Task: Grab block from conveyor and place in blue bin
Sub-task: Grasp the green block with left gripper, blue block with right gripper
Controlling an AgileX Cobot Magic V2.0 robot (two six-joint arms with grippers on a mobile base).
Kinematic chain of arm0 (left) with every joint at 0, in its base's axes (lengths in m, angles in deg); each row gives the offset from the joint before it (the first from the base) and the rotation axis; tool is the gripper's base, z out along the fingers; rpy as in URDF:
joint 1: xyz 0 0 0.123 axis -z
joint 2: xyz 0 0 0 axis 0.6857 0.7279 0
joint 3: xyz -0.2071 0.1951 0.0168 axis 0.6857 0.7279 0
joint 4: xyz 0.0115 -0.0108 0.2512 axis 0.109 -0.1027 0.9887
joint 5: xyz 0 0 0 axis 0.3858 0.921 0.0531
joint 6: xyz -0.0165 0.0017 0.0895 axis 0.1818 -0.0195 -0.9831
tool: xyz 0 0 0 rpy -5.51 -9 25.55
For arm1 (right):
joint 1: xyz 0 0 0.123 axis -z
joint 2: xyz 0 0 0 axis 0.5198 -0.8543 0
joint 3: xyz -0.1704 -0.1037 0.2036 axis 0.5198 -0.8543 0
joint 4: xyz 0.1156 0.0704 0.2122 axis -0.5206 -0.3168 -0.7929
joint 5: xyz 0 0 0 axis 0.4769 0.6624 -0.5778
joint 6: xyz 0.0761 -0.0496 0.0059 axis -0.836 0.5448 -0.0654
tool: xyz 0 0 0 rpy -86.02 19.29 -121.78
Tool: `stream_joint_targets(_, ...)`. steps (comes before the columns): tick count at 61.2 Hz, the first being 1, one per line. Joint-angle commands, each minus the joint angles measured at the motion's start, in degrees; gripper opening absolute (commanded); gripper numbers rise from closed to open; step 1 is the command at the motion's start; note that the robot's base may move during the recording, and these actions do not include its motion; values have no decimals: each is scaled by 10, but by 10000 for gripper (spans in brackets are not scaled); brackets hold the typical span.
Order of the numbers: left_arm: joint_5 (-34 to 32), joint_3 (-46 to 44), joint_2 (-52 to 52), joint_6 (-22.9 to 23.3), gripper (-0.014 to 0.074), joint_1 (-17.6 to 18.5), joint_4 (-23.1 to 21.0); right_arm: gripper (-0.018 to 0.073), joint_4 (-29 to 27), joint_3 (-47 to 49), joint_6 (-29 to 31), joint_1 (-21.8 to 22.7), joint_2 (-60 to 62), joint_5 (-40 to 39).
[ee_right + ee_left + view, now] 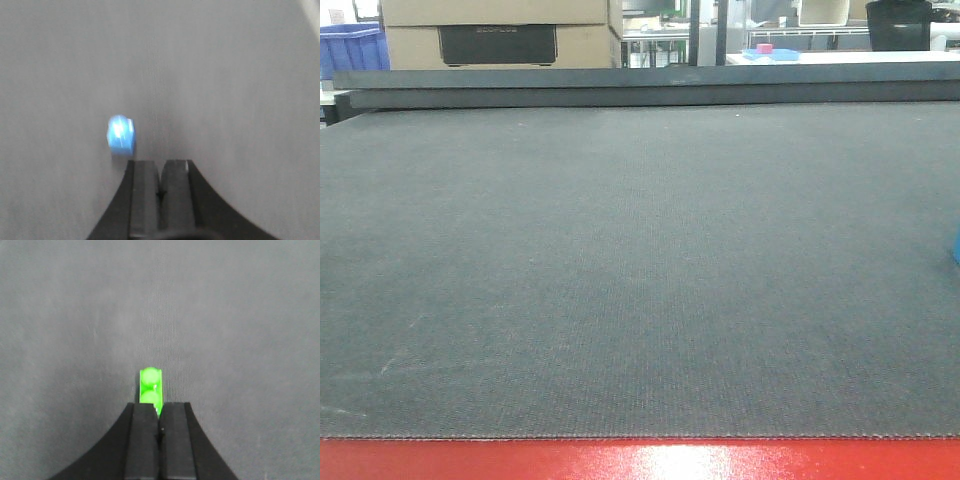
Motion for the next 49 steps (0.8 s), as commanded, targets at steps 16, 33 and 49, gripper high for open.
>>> stream_joint_targets(16, 18, -44, 129, 2, -111, -3, -13, -162, -38, 42, 1, 2, -170, 49)
stream_joint_targets(33, 19, -44, 161, 2, -111, -3, -42, -104, -53, 106, -55, 2, -323, 41)
stream_joint_targets(49, 19, -44, 161, 2, -111, -3, -42, 319, -87, 119, -55, -4, -421, 1)
